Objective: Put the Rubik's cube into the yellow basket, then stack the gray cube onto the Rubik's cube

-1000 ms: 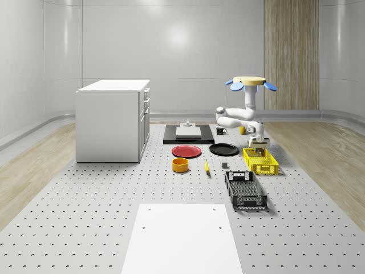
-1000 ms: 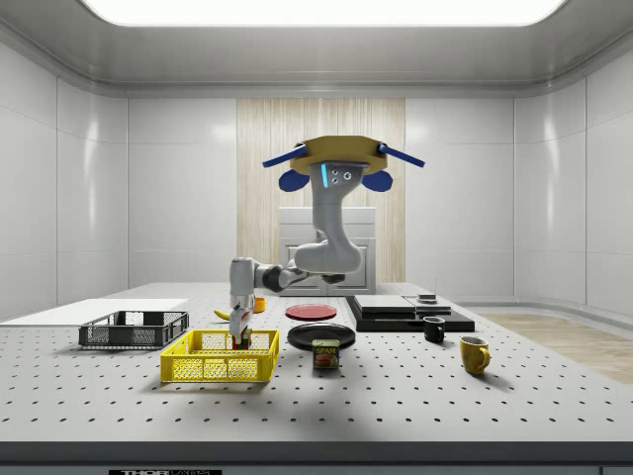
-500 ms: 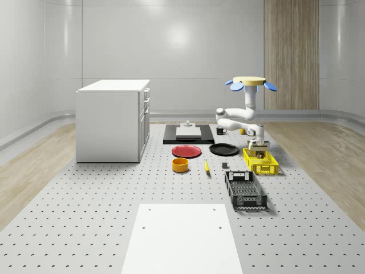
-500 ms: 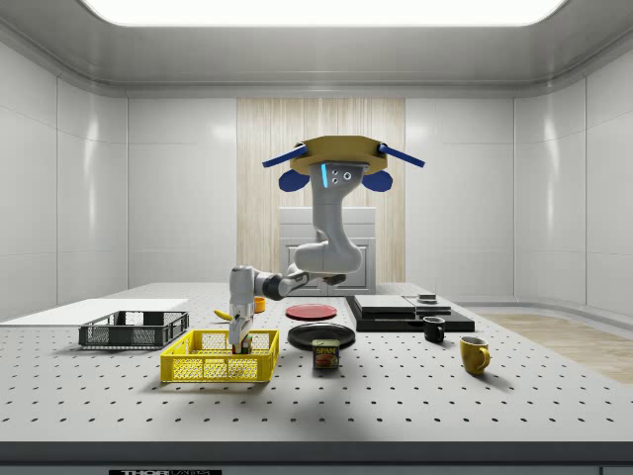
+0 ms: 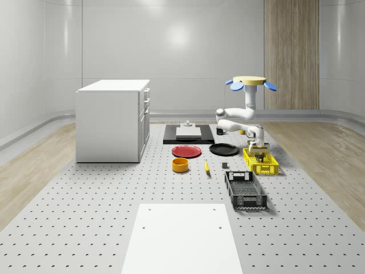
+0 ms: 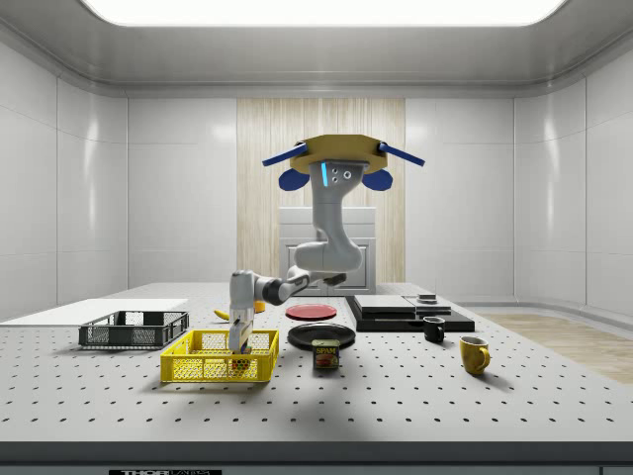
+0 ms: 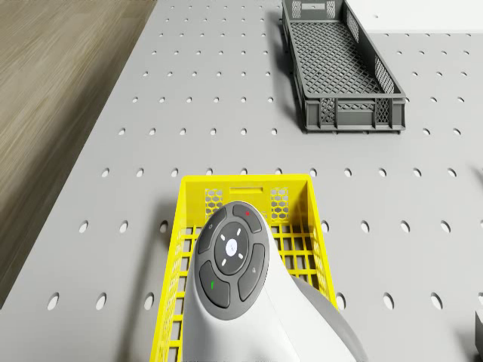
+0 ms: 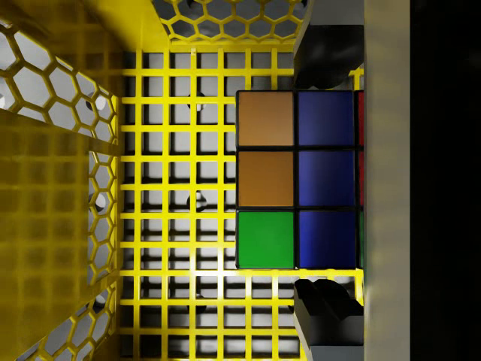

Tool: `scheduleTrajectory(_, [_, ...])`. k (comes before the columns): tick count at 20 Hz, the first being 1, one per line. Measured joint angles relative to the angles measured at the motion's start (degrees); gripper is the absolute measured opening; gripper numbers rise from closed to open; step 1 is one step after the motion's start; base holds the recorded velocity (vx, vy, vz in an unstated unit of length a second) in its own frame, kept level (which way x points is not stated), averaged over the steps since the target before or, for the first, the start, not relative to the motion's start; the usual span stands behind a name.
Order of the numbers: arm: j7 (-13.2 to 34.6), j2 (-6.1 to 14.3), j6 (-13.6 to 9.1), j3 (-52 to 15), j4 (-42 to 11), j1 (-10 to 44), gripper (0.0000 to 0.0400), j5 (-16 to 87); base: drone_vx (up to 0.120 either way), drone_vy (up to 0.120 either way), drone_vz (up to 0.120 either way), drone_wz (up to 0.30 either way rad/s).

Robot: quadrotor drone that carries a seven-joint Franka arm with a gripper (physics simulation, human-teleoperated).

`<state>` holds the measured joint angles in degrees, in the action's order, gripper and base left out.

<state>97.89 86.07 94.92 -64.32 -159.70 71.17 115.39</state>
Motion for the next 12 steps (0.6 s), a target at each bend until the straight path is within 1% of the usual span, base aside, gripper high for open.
scheduleTrajectory(3, [-0.06,-0.14,-0.34,-0.4,-0.2,-0.18,0.0391,-0.32,0.0,-0.013,0.12,0.0])
scheduleTrajectory(8, [-0.14,-0.37,-0.7,-0.66,-0.34,-0.37,0.0397,-0.48,0.0,-0.12,0.12,0.0])
scheduleTrajectory(12, [-0.2,-0.54,-0.9,-0.72,-0.39,-0.47,0.0399,-0.48,0.0,-0.12,0.0,0.0])
